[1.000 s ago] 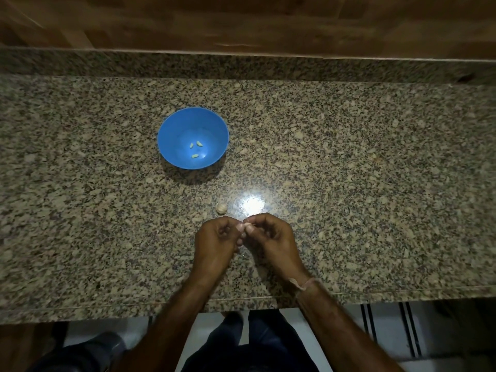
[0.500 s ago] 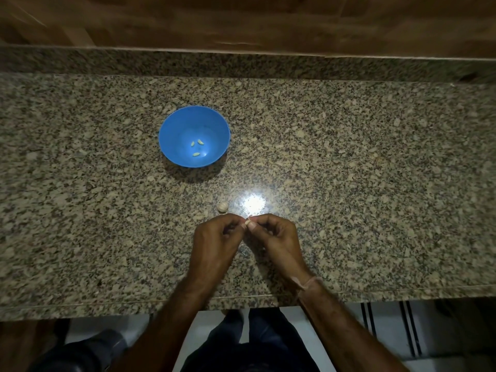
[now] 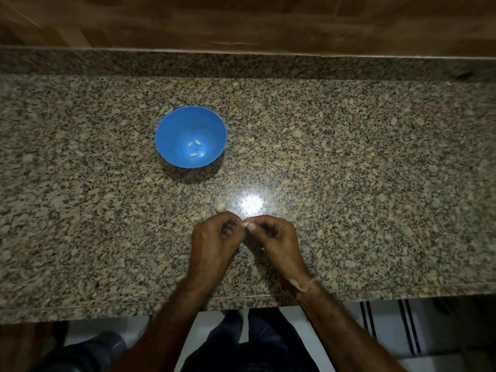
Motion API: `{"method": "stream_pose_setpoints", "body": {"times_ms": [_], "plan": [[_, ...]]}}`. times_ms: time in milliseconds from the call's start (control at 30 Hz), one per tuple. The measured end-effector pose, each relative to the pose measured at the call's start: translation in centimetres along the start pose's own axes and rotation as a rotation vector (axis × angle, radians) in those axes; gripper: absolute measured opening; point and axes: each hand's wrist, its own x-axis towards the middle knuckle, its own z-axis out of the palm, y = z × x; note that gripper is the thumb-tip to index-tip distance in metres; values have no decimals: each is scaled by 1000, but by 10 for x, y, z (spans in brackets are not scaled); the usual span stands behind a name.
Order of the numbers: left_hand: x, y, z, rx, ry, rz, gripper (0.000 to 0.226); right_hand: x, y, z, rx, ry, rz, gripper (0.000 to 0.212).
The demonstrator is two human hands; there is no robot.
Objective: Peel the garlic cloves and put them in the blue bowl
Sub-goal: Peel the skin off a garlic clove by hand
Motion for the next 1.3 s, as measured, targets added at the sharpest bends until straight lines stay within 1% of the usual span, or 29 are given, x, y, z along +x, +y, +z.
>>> {"method": "stream_pose_setpoints", "body": {"times_ms": [100,200,333,467,600,667,800,900,967,1067,1133,1300], "plan": [[1,2,2,-30,2,-42,10,-3,-5,0,-131,18,-124,18],[3,5,4,-65,7,-99,10,-3,-6,0,-292,1,-240,14],[3,9,6,-102,11,-157,10,1,-2,-2,-470,66,-395,9],[7,7,9,-104,10,-216,9,-1,1,0,-507,91,-409,7],[6,5,11,-94,7,-207,12,-2,0,-2,-593,68,-410,11],[6,5,12,-103,11,-212,11,-3,-3,-1,-496,69,-337,10],[7,5,13,-92,38,-224,10,-5,-8,1,-149,128,-162,9],[8,1,12,-83,57,-239,10,-1,-5,-4,50,141,-14,5],[9,-4,13,-39,68,-258,12,0,-4,-6,160,139,81,6],[9,-7,17,31,52,-285,10,2,-2,-7,236,127,127,13],[9,-6,19,42,40,-292,7,3,-2,-7,279,120,158,13],[7,-3,20,-70,45,-233,8,3,0,-6,306,136,203,10]]}}
